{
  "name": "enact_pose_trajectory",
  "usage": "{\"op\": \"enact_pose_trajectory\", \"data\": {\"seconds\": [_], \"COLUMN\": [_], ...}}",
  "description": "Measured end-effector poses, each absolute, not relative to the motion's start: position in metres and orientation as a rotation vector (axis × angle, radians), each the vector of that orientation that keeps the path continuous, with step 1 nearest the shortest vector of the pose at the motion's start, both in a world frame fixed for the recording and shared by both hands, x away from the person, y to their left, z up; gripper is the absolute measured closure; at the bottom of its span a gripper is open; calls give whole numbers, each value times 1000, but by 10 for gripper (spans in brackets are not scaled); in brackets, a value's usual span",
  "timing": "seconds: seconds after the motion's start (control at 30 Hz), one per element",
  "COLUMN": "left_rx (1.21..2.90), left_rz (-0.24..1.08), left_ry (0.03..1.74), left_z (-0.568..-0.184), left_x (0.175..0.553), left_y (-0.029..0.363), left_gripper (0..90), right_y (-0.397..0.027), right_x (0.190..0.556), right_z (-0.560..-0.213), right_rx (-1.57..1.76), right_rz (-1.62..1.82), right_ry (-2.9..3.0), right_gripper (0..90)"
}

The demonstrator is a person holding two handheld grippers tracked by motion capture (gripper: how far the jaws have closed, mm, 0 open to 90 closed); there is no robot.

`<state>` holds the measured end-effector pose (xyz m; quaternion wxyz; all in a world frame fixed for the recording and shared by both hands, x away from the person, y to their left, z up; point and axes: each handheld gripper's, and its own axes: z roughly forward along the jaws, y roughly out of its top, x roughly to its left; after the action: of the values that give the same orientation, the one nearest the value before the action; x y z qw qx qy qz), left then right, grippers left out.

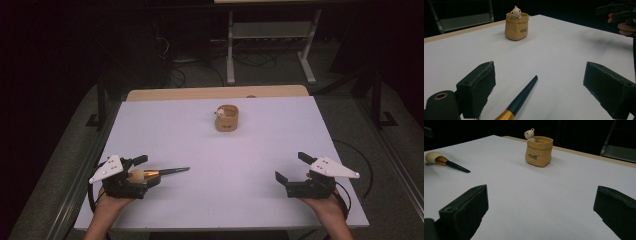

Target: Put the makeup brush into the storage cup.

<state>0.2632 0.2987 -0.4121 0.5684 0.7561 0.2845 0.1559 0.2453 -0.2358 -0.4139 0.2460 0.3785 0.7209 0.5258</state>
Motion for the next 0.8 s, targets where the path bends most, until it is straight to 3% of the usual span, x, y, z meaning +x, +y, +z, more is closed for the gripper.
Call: {"op": "enact_pose_trajectory", "data": {"seconds": [0.8], "left_rx": [1794], "left_rz": [364], "left_ry": [620], "left_z": [-398], "left_x": [272], "left_y": [292], "left_gripper": [103], "right_y": [-239], "right_x": [244], "right_z": [-413], "right_rx": [1040], "right_rz": [1443], "right_ry": [1939], "right_gripper": [0]}}
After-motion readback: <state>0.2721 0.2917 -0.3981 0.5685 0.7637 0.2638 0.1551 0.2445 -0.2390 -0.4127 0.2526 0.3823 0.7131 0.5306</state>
